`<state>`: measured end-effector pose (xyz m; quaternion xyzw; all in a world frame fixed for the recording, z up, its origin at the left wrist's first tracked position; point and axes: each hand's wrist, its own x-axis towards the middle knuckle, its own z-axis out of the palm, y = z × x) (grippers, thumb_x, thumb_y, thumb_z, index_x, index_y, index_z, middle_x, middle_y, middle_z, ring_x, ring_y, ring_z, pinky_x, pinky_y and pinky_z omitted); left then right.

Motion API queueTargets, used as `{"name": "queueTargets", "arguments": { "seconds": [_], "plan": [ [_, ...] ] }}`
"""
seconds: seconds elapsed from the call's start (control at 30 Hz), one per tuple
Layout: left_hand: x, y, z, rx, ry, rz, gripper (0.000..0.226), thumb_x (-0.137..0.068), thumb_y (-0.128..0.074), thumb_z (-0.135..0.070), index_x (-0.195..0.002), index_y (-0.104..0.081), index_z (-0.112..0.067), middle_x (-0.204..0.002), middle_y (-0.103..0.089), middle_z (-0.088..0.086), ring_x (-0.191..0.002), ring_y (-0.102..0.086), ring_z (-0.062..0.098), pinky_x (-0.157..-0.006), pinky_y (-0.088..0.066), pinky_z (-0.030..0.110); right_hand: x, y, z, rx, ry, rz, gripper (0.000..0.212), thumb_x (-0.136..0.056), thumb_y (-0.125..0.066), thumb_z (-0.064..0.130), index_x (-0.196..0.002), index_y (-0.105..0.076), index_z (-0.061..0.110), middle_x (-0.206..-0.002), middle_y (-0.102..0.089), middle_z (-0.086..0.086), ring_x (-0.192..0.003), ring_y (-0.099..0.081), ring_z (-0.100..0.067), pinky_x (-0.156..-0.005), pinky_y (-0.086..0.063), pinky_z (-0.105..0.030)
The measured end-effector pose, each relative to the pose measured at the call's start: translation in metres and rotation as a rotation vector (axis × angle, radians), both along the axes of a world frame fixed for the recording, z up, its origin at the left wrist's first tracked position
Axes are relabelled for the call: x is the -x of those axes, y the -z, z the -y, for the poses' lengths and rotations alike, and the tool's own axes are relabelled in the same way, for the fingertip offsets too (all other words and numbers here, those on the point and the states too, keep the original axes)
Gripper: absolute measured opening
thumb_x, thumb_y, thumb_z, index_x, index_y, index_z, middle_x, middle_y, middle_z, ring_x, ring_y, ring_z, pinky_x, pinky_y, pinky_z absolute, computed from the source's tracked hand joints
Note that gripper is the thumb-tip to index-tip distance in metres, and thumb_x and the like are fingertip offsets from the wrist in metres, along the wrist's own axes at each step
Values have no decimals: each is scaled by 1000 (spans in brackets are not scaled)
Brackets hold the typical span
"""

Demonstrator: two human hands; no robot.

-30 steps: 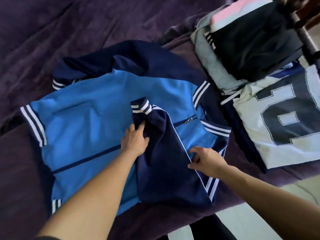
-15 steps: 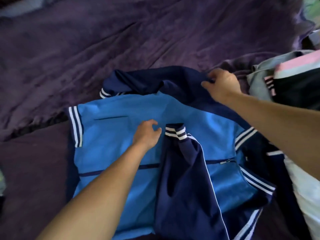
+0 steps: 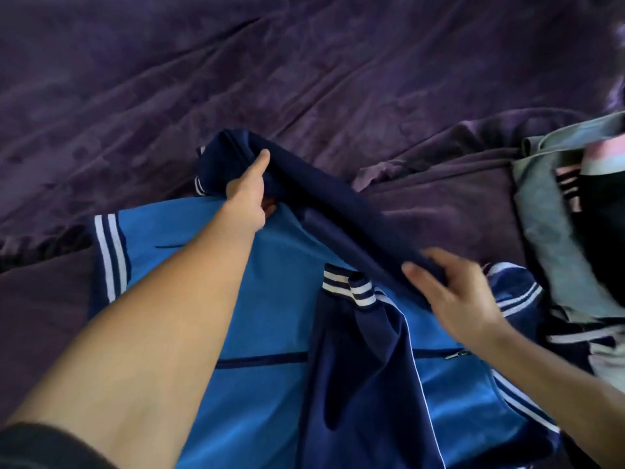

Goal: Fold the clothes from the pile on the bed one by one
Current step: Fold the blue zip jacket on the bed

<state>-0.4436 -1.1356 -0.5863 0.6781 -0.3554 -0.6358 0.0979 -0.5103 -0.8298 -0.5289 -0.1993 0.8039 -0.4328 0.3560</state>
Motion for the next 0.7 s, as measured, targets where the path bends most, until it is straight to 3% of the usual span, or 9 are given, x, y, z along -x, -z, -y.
{"name": "queueTargets", "arguments": {
  "seconds": [0.1,0.2,0.3,0.37,0.47,0.57,0.63,0.67,0.7],
  "plan": [
    [14,6,11,-20,-55,-37,53,-66,-81,-23,-114,-63,-9,-101,-70,8,-87,-67,27,-72,-56,37,-3,32,-26,-184,-80,53,32,-88,-60,38,-78,-64,8,-65,-62,-12,-63,-49,-7,-60,-46,-41],
    [31,-23,15,44,-35,-192,45,-68,-74,-10,-112,-66,-5,-103,-71,12,-94,-68,31,-78,-56,38,14,39,-17,-214,-30,-77,31,-88,-57,36,-76,-64,8,-68,-66,-8,-67,-57,-13,-68,-48,-43],
    [35,-89,12,108,31,-507,31,-81,-60,0,-111,-65,-5,-110,-69,12,-104,-66,30,-89,-54,42,44,25,1,-248,117,-333,27,-92,-56,32,-79,-55,8,-80,-65,-20,-79,-61,-36,-67,-42,-39],
    [22,-132,-2,168,131,-610,29,-84,-53,5,-104,-65,-11,-109,-69,10,-105,-65,28,-91,-52,41,62,10,11,-280,187,-418,16,-94,-56,25,-84,-53,11,-87,-64,-24,-84,-58,-41,-67,-38,-38],
    [-20,-159,-44,343,295,-482,25,-82,-56,8,-87,-68,-13,-86,-71,-4,-81,-65,10,-78,-52,27,68,-7,13,-307,214,-443,14,-89,-52,10,-100,-62,13,-95,-66,-19,-89,-58,-40,-71,-41,-38],
    [-66,-141,-103,293,422,-280,27,-95,-48,2,-100,-48,-24,-79,-60,-19,-55,-55,-6,-59,-41,3,59,-12,-3,-402,183,-465,28,-86,-45,2,-98,-66,17,-106,-61,-14,-101,-55,-39,-82,-43,-43],
    [-105,-120,-155,140,701,-153,34,-87,-66,-9,-101,-43,-29,-76,-58,-31,-55,-55,-15,-61,-39,-2,48,-11,-20,-451,145,-481,26,-86,-49,4,-101,-66,16,-108,-58,-15,-104,-52,-39,-86,-43,-45],
    [-127,-102,-179,114,777,-144,32,-82,-71,-11,-105,-53,-23,-83,-63,-27,-65,-59,-14,-71,-42,1,41,-11,-27,-441,142,-472,22,-86,-52,7,-102,-66,14,-106,-59,-16,-103,-54,-39,-85,-44,-44],
    [-150,-77,-200,228,909,-73,30,-81,-68,-4,-109,-62,-14,-98,-63,-17,-86,-61,-10,-84,-42,6,32,-10,-34,-414,158,-438,19,-85,-56,9,-100,-67,13,-101,-64,-16,-99,-58,-37,-83,-45,-41]
  ]
}}
